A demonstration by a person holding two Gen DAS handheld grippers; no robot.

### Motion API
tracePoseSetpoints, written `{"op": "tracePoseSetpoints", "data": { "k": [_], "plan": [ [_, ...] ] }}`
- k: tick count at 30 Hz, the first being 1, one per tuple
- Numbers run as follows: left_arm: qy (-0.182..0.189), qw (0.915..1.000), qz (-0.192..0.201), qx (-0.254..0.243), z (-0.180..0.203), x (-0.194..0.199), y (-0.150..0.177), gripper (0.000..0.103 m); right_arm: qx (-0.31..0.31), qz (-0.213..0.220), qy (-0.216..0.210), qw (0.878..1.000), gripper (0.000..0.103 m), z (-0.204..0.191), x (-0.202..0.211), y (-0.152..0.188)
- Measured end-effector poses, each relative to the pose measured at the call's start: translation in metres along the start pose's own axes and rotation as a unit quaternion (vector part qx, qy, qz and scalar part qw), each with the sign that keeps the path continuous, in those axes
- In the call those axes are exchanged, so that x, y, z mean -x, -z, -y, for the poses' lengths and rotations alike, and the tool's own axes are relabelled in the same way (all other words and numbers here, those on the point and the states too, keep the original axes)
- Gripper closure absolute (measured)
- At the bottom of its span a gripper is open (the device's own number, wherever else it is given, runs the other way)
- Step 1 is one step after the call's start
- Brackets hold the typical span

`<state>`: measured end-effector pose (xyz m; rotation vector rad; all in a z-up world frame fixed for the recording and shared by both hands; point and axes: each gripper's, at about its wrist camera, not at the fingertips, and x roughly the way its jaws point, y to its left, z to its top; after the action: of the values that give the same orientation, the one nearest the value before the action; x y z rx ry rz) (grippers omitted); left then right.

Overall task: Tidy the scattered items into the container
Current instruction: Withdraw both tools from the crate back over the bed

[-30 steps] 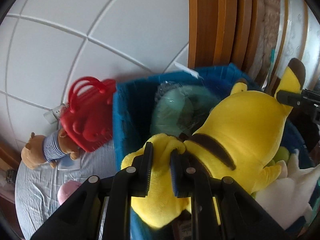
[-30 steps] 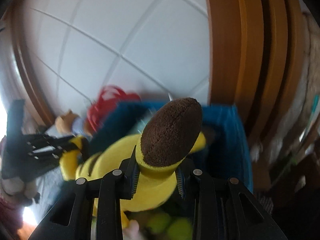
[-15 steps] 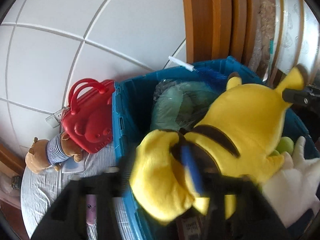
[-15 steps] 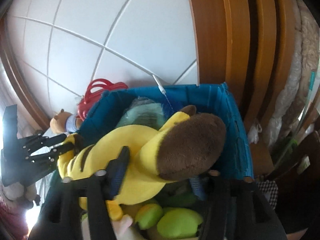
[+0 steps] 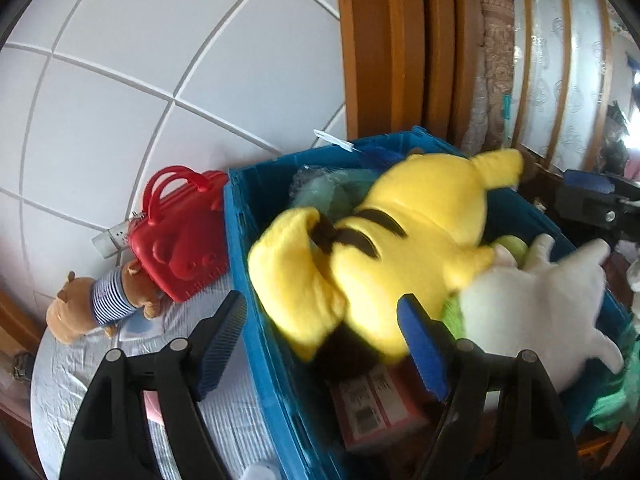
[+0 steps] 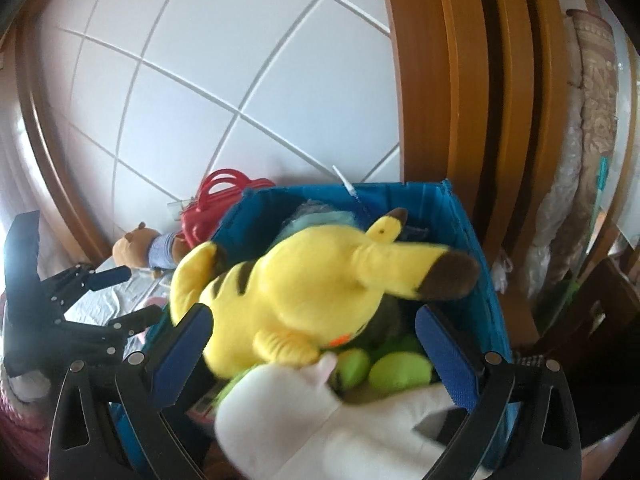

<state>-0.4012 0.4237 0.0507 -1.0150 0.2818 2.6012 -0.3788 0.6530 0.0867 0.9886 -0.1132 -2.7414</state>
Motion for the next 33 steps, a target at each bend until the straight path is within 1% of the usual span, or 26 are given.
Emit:
{"op": "tracePoseSetpoints", "data": {
  "k": [5,8,11,14,20,25,33],
  "plan": [
    [0.012,0.9998,0.014,-0.001,0.012,0.028,0.021,0.026,-0.002,-0.002,0.012,1.000,0.000,-0.014,0.017,0.024],
    [0.020,0.9996,0.021,0.002,0.018,0.043,0.031,0.026,-0.001,0.004,0.018,1.000,0.000,-0.021,0.030,0.036],
    [0.017,0.9996,0.022,0.004,0.024,0.054,0.041,0.026,0.000,0.007,0.026,1.000,0.000,-0.027,0.042,0.046],
    [0.023,0.9994,0.024,0.007,0.026,0.062,0.050,0.026,-0.003,0.014,0.026,1.000,0.000,-0.032,0.052,0.058],
    [0.024,0.9991,0.031,0.017,0.021,0.077,0.067,0.026,0.004,0.018,0.038,0.999,0.000,-0.049,0.065,0.078],
    [0.024,0.9988,0.036,0.023,0.012,0.089,0.083,0.026,-0.008,0.022,0.043,0.999,0.000,-0.061,0.073,0.095],
    [0.049,0.9977,0.046,0.013,0.000,0.107,0.115,0.025,-0.040,0.026,0.057,0.997,0.000,-0.087,0.083,0.128]
  ]
}}
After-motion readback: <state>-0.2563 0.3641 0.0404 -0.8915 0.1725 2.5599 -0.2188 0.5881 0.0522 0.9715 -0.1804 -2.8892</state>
